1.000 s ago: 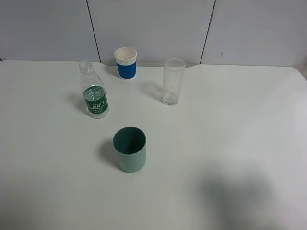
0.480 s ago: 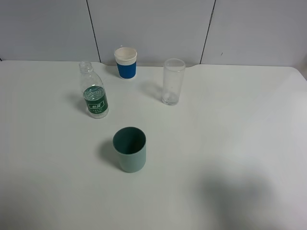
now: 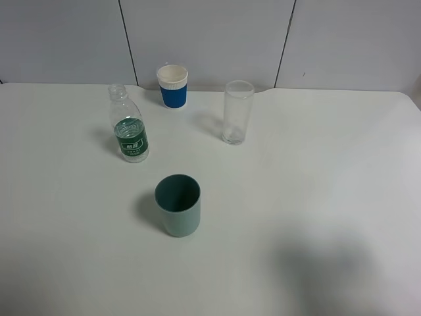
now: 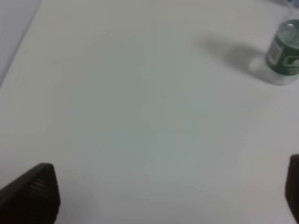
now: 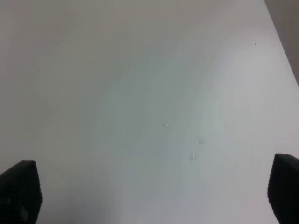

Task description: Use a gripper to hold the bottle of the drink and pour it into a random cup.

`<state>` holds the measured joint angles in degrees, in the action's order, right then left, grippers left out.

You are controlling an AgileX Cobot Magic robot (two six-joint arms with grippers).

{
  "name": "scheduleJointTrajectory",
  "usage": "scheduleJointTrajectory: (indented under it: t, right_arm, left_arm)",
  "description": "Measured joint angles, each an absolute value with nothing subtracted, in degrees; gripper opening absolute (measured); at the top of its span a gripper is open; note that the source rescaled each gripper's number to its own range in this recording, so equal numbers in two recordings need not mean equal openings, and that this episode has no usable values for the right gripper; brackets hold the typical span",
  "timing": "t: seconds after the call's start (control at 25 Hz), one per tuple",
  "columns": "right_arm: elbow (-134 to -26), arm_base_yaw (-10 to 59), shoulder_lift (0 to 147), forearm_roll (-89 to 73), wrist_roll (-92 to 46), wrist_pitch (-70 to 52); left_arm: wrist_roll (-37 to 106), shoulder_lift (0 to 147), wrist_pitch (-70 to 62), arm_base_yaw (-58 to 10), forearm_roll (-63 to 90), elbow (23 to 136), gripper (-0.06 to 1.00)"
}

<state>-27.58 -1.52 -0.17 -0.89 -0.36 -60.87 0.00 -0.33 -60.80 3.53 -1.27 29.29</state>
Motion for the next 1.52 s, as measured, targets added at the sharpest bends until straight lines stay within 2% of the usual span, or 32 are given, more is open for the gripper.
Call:
scheduleJointTrajectory:
  t: [1.52]
  right_arm:
    - [-27.6,-1.5,-0.2,-0.9,-0.4,-60.9]
  left_arm:
    - [0.0,-0.3,-60.5,3.3,-1.1,29.3,0.96]
